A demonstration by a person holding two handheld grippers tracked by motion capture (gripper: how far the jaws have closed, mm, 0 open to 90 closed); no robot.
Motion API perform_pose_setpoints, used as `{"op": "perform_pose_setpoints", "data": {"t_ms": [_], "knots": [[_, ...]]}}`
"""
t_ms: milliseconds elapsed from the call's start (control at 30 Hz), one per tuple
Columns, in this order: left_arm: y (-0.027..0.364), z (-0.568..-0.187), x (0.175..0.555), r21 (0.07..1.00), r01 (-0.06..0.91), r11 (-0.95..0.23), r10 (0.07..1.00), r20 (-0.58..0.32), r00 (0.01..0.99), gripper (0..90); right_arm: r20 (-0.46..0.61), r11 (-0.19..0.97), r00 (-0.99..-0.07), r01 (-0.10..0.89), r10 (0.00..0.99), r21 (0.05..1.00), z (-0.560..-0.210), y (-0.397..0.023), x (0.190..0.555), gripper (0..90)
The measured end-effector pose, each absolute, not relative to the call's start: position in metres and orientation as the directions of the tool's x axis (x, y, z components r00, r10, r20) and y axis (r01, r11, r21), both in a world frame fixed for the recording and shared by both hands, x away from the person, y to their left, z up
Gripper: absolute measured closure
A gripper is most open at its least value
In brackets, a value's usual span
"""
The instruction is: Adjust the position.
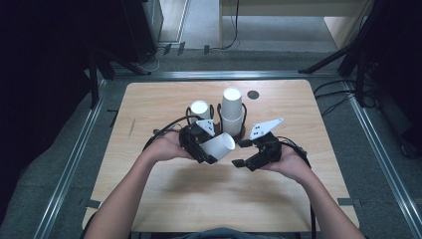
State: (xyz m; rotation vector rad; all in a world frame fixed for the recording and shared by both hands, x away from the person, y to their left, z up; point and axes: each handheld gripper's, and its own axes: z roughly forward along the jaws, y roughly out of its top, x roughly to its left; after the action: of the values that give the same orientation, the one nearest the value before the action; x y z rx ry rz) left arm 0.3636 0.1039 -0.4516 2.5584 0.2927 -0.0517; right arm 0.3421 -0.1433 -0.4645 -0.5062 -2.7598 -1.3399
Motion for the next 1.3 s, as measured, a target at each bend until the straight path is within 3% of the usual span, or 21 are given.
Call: {"op": "perform_pose_setpoints", "data": {"t_ms": [633, 867, 1033, 1133, 1200, 1300], "knots": [[0.081, -0.471, 0.35, 0.462, 0.116, -0.879, 0.078, -0.101, 0.992, 28.7, 0.138, 0.627, -0.971, 0.232, 0.195, 0.744, -0.468, -0.124, 0.337, 24.5], [0.078, -0.474, 0.348, 0.458, 0.103, -0.883, 0.06, -0.107, 0.992, 28.4, 0.147, 0.645, -0.973, 0.226, 0.175, 0.729, -0.47, -0.121, 0.336, 33.3], [0.08, -0.474, 0.347, 0.479, 0.108, -0.871, 0.064, -0.108, 0.992, 27.2, 0.142, 0.658, -0.977, 0.212, 0.16, 0.723, -0.468, -0.122, 0.336, 34.6], [0.081, -0.474, 0.346, 0.504, 0.13, -0.854, 0.086, -0.11, 0.99, 24.0, 0.144, 0.656, -0.977, 0.214, 0.161, 0.724, -0.465, -0.124, 0.335, 34.5], [0.083, -0.474, 0.347, 0.525, 0.164, -0.835, 0.116, -0.122, 0.986, 14.2, 0.139, 0.651, -0.977, 0.213, 0.163, 0.729, -0.463, -0.126, 0.336, 34.5], [0.086, -0.474, 0.347, 0.555, 0.187, -0.81, 0.149, -0.113, 0.982, 7.5, 0.133, 0.636, -0.975, 0.218, 0.18, 0.74, -0.46, -0.131, 0.338, 34.4]]}}
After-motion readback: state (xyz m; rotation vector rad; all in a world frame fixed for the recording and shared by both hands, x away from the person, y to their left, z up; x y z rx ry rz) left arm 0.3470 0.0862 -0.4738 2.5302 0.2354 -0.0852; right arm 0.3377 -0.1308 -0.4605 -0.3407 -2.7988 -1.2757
